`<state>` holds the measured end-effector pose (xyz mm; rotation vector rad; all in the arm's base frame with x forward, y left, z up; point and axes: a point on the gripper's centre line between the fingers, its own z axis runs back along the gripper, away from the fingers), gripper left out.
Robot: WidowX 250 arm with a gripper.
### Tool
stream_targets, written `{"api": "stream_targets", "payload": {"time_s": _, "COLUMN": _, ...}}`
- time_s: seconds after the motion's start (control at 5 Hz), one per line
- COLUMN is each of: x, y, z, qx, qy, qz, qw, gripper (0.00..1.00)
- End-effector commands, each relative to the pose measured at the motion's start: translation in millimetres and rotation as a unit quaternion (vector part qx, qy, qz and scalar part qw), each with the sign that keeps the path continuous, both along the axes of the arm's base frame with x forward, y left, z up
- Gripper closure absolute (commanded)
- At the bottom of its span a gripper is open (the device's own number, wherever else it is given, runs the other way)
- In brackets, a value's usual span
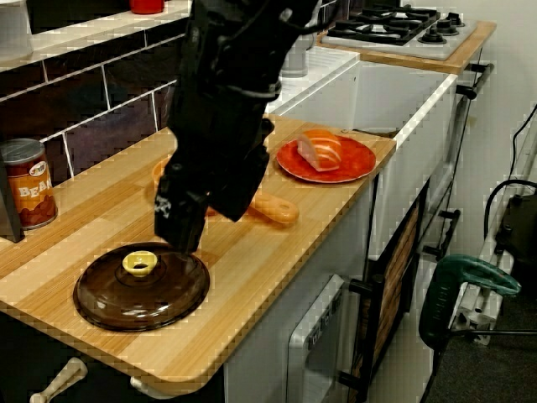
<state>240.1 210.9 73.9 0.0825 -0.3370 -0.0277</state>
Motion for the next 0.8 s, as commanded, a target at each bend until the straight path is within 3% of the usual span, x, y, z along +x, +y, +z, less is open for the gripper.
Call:
{"api": "stream_targets", "payload": {"time_s": 0.0, "x": -0.1, "y": 27, "z": 7.0, "qx": 0.018, "qy": -0.014, "qz": 0.012, "qw": 0.9997, "gripper": 0.00}}
{"api": "stream_targets", "payload": {"time_s": 0.2, "x": 9.5, "y": 29, "z": 7.3, "qx": 0.008, "qy": -0.008, "qz": 0.009, "qw": 0.9999, "gripper": 0.00}}
{"api": "stream_targets", "payload": {"time_s": 0.6, "x": 24.4, "y": 35, "z": 7.9, "qx": 0.011, "qy": 0.002, "qz": 0.017, "qw": 0.9998, "gripper": 0.00}}
